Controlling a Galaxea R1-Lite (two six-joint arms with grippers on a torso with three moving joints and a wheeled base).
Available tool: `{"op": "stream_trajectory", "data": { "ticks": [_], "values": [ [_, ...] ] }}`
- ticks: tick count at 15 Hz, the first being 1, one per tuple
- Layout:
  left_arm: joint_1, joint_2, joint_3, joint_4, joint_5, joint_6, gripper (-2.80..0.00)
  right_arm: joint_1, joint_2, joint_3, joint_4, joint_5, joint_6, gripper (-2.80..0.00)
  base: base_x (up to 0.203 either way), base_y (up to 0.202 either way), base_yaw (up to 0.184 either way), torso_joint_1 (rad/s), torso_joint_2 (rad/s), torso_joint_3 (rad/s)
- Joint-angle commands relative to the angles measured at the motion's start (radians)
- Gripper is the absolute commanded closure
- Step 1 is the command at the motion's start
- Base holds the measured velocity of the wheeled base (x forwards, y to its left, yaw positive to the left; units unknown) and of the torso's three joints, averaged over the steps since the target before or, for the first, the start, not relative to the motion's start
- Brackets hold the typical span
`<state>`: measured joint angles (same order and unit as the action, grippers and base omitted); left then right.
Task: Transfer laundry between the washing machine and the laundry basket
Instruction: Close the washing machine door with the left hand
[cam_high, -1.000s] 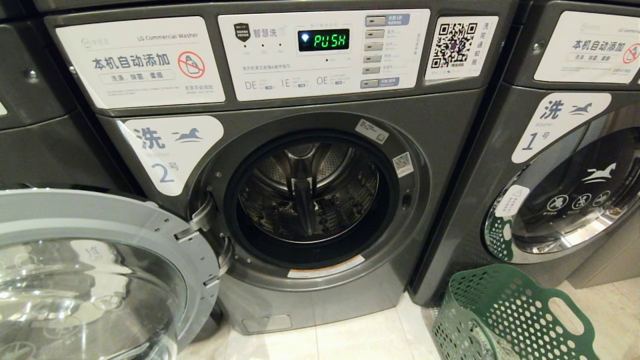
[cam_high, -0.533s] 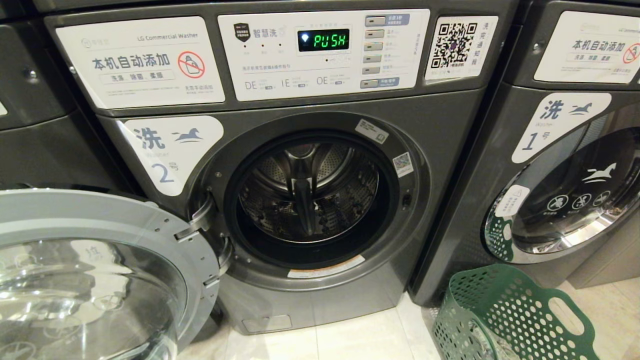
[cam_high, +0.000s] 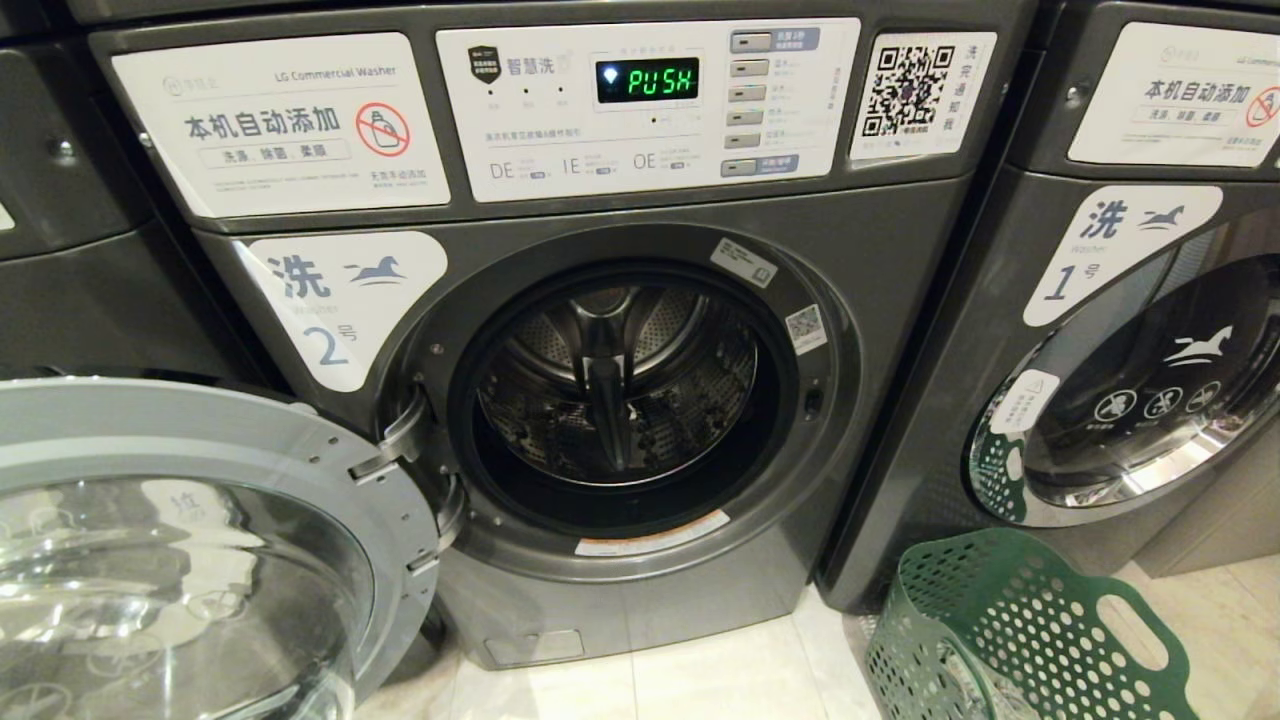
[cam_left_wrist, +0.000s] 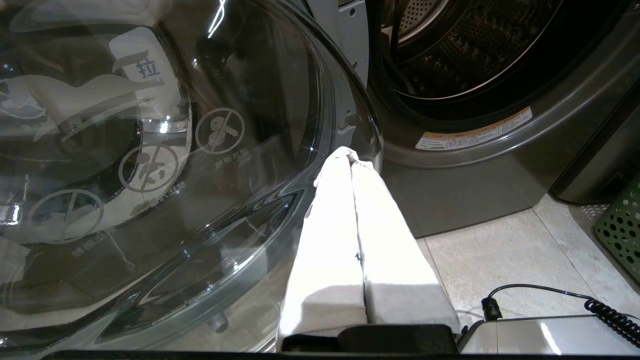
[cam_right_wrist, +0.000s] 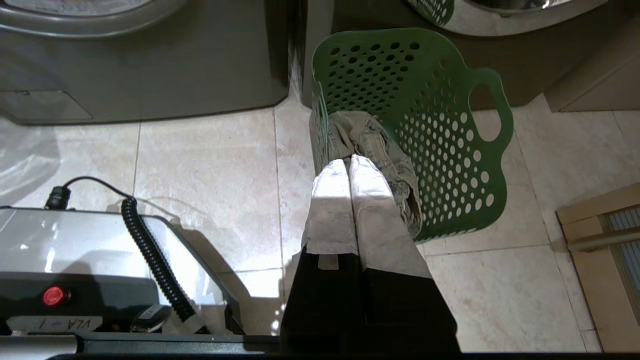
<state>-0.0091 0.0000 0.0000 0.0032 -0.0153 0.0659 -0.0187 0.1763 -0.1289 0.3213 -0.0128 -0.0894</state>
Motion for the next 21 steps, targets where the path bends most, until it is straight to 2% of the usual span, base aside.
{"op": "stream_trajectory", "data": {
  "ticks": [1, 3, 21],
  "values": [
    [0.000, 0.002, 0.000, 0.000, 0.000, 0.002, 0.00, 0.004, -0.097, 0.000, 0.001, 0.001, -0.003, 0.00, 0.000, 0.000, 0.000, 0.000, 0.00, 0.000],
    [0.000, 0.002, 0.000, 0.000, 0.000, 0.000, 0.00, 0.009, -0.174, 0.000, 0.001, 0.003, 0.001, 0.00, 0.000, 0.000, 0.000, 0.000, 0.00, 0.000],
    [0.000, 0.002, 0.000, 0.000, 0.000, 0.000, 0.00, 0.011, -0.175, 0.002, 0.001, 0.002, 0.003, 0.00, 0.000, 0.000, 0.000, 0.000, 0.00, 0.019]
  ]
}}
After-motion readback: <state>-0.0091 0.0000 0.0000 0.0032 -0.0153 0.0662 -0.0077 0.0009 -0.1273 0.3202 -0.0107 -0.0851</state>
